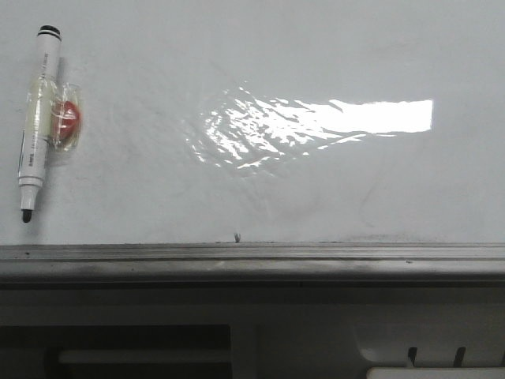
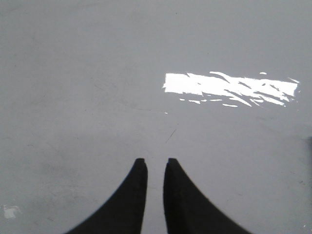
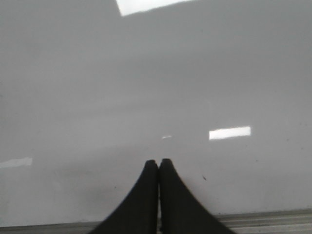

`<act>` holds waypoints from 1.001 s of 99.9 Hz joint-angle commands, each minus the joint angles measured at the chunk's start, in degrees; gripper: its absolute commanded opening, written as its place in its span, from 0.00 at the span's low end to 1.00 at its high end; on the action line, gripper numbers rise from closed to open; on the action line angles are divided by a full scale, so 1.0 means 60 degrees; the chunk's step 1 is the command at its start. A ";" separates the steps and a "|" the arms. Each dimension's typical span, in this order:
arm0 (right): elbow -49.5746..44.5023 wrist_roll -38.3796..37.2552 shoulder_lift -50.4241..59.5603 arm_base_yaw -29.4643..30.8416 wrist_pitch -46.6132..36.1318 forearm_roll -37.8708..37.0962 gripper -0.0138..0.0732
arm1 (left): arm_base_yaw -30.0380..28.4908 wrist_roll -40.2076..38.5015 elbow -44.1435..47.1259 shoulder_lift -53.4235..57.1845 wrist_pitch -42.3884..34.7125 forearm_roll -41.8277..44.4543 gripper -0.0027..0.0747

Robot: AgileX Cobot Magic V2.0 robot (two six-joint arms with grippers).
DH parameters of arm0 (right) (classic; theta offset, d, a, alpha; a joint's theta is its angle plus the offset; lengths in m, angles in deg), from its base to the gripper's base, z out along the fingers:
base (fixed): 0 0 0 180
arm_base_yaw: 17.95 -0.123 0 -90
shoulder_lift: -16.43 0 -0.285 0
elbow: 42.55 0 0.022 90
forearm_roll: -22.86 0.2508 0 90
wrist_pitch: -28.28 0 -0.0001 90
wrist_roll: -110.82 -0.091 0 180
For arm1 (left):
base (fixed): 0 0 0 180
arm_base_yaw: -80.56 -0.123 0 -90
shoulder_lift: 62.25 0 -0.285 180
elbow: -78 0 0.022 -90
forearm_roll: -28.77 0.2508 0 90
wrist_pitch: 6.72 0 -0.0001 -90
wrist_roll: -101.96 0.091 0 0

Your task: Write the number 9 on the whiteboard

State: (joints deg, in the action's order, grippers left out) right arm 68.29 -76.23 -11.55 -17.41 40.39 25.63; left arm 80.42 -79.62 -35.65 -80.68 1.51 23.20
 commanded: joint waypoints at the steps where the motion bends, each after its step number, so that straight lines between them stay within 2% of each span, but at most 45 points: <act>1: 0.0348 0.0037 -0.0327 0.0003 -0.0816 -0.0001 0.08 | -0.0012 0.0028 -0.0245 -0.0183 -0.0980 -0.0021 0.43; 10: 0.0348 0.0037 -0.0389 0.0003 -0.0816 -0.0001 0.08 | 0.0024 0.0028 -0.0223 -0.0183 -0.1283 -0.0416 0.54; 29: 0.0348 0.0037 -0.0389 0.0003 -0.0837 -0.0001 0.08 | 0.1008 0.0028 -0.0223 -0.0183 -0.1372 -0.0418 0.54; 60: 0.0348 0.0037 -0.0389 0.0003 -0.0873 -0.0001 0.08 | 0.3902 0.0119 -0.0218 -0.0414 -0.1273 -0.0293 0.54; 77: 0.0348 0.0037 -0.0389 0.0003 -0.0874 -0.0001 0.08 | 0.5126 0.0119 -0.0218 -0.1895 -0.1550 -0.0272 0.54; 100: 0.0332 0.0037 -0.0389 0.0003 -0.0826 -0.0001 0.08 | 0.6097 0.0097 -0.0218 -0.4193 -0.3392 -0.1022 0.54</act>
State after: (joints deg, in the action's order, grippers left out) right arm 68.29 -76.23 -12.95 -17.41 39.71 25.76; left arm 115.35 -78.86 -35.46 -101.52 -9.77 19.34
